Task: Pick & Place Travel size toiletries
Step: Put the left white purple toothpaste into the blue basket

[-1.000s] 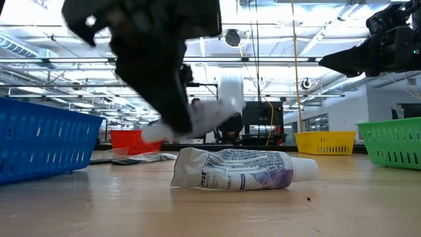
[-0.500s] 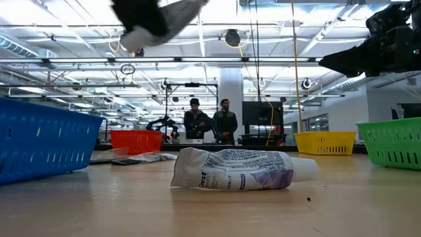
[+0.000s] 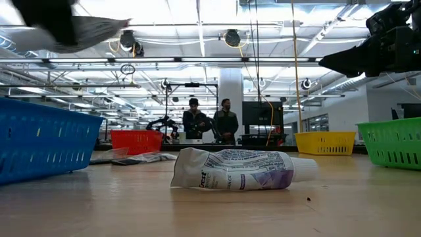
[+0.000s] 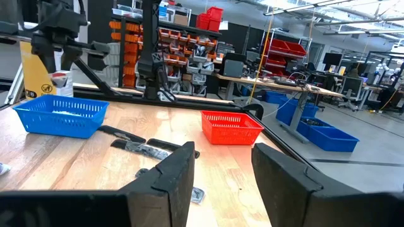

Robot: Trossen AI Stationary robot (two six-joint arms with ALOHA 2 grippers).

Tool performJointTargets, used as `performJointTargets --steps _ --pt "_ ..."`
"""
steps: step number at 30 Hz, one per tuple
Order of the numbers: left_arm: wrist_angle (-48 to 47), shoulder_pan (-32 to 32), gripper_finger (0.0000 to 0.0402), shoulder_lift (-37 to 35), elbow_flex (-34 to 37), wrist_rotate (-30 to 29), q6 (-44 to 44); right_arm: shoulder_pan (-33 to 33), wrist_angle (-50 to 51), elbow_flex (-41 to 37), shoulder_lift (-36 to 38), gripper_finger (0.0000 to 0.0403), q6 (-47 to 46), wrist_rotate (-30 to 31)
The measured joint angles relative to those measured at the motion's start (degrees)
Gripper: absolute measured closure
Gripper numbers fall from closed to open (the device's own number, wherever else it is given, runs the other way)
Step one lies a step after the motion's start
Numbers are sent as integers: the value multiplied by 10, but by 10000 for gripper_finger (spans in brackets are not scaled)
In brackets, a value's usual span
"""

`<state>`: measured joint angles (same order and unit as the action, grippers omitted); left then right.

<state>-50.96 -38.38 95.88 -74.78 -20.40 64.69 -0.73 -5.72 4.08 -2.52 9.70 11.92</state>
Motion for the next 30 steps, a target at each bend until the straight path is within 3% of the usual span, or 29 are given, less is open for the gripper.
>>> performJointTargets --steps 7,15,24,30 --pt "-44 -43 378 0 17 -30 190 0 0 0 0 252 0 0" --pt "-10 -48 378 0 75 28 299 0 0 0 0 252 0 0" --pt "29 -48 376 0 101 69 319 0 0 0 0 252 0 0" --pt "46 -47 340 0 101 83 315 0 0 0 0 252 0 0"
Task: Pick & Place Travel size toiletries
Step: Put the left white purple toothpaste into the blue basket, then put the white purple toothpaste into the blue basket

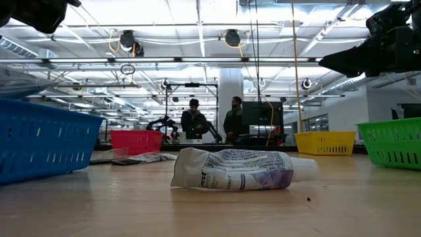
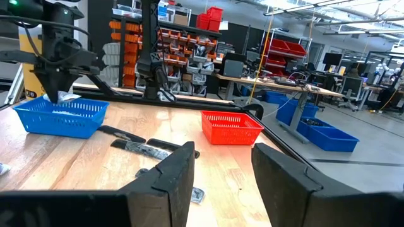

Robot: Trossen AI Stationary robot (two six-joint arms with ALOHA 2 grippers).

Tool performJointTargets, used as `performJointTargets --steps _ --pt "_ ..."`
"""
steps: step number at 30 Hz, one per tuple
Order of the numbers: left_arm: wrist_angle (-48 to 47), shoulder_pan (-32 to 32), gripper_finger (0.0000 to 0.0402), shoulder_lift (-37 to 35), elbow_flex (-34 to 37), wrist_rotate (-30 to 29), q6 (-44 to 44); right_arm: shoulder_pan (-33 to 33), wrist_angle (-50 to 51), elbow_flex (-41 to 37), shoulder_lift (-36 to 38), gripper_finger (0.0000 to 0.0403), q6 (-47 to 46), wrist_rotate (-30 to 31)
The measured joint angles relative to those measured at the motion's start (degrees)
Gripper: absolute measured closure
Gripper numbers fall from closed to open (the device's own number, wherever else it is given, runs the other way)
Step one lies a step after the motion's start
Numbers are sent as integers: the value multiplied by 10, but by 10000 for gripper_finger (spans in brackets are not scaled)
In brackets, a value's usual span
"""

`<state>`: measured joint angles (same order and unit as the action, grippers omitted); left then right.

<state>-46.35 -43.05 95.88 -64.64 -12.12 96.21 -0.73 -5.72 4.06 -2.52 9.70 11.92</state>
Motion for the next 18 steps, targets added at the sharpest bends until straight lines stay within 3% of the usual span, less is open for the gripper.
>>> performJointTargets --steps 8,13,18 --pt "0 1 255 0 0 1 -4 0 0 0 0 252 0 0" --pt "-1 11 209 0 -5 -8 -74 0 0 0 0 252 0 0" --pt "9 17 200 -26 -17 -56 -173 0 0 0 0 252 0 0"
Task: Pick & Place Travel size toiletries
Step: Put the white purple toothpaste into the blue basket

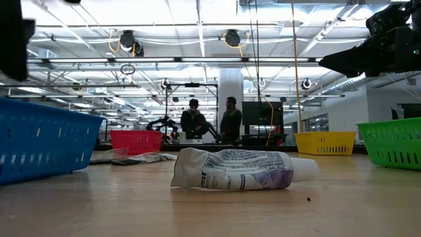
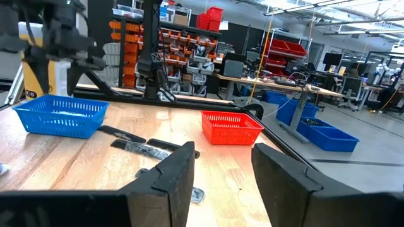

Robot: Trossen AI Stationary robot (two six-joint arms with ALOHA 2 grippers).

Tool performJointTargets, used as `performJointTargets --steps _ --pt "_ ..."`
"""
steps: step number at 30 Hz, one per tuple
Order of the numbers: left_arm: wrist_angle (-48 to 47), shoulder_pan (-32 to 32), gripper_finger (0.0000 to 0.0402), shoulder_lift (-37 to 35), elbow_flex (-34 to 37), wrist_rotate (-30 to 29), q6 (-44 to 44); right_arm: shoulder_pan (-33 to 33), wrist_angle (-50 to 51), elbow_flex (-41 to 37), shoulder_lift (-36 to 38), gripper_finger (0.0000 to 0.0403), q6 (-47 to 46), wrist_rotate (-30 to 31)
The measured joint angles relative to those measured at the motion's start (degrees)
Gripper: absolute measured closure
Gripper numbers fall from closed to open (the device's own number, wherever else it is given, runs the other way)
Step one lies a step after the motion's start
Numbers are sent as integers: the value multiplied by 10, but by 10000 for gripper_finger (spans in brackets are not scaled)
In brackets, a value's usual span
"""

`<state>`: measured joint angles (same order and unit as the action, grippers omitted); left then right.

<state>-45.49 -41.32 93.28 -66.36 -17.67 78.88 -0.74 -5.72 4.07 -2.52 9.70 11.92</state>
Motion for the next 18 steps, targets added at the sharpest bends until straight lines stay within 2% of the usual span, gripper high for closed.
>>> performJointTargets --steps 2,5,10,13,18 --pt "19 4 206 -16 0 -21 -63 0 0 0 0 252 0 0" --pt "79 5 219 -42 0 -70 -208 0 0 0 0 252 0 0" --pt "185 15 242 -65 -1 -77 -402 0 0 0 0 252 0 0" --pt "235 31 257 -66 -1 -48 -490 0 0 0 0 252 0 0" --pt "302 60 281 -66 25 15 -585 0 0 0 0 252 0 0"
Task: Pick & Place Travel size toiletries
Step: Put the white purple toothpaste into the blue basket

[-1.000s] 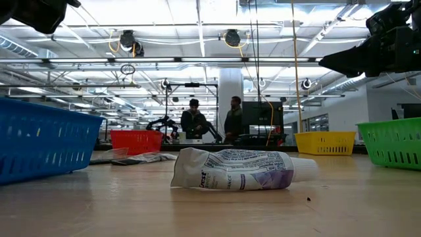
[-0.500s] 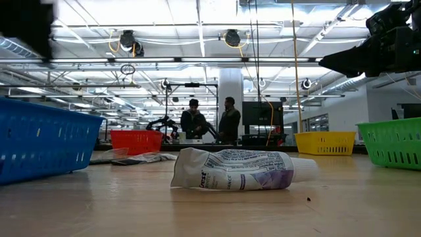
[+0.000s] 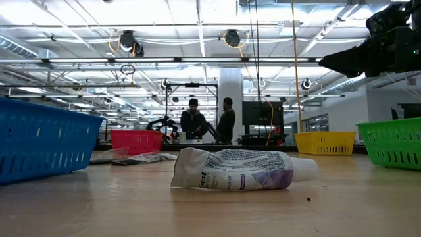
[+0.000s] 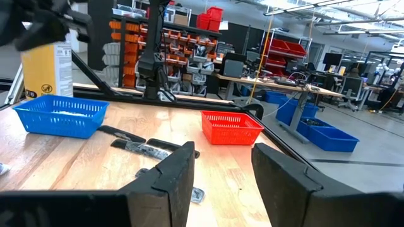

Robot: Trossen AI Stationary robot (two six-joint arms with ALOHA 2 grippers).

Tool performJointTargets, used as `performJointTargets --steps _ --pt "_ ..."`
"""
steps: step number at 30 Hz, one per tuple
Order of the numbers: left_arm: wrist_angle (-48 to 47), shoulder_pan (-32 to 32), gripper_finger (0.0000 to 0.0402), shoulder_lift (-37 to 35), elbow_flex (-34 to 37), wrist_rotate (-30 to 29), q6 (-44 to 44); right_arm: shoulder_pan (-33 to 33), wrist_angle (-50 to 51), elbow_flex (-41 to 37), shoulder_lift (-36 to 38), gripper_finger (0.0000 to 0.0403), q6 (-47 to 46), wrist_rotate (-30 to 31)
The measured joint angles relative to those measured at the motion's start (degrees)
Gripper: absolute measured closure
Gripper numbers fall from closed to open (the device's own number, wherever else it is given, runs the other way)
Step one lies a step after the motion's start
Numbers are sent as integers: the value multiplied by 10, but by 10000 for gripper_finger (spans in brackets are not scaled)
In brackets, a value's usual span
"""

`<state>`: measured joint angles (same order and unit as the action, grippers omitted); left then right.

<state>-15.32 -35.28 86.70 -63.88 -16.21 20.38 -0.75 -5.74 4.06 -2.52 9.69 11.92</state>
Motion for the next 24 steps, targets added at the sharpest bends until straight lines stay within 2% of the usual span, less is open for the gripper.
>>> performJointTargets --steps 4,9,15,18,21,24 --pt "85 26 297 -18 69 30 -52 0 0 0 0 252 0 0" --pt "233 64 311 -83 192 82 -94 0 0 0 0 252 0 0" --pt "369 102 311 -184 322 105 -92 0 0 0 0 252 0 0" --pt "457 115 311 -203 357 98 -43 0 0 0 0 252 0 0" --pt "404 123 311 -194 338 82 31 0 0 0 0 252 0 0" --pt "271 119 311 -153 255 78 42 0 0 0 0 252 0 0"
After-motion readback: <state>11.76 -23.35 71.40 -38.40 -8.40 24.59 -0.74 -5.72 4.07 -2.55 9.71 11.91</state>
